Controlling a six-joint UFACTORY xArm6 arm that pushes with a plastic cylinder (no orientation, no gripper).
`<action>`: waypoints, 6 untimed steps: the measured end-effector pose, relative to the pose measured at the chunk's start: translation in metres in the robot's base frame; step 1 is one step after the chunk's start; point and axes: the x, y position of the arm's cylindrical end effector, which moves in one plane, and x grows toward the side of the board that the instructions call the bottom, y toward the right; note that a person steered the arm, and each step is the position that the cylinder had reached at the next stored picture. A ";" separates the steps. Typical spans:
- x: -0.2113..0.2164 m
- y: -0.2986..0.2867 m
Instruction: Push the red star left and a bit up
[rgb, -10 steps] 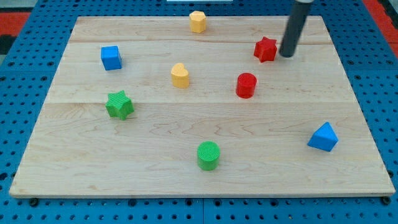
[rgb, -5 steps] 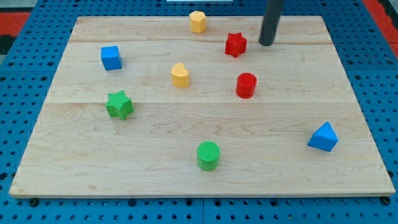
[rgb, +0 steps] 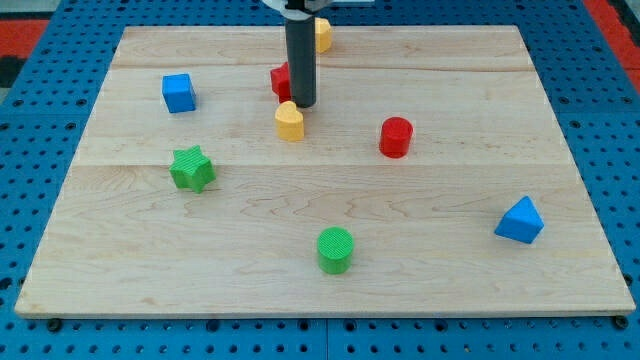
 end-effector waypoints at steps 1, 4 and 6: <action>-0.012 -0.004; -0.012 -0.003; -0.012 0.002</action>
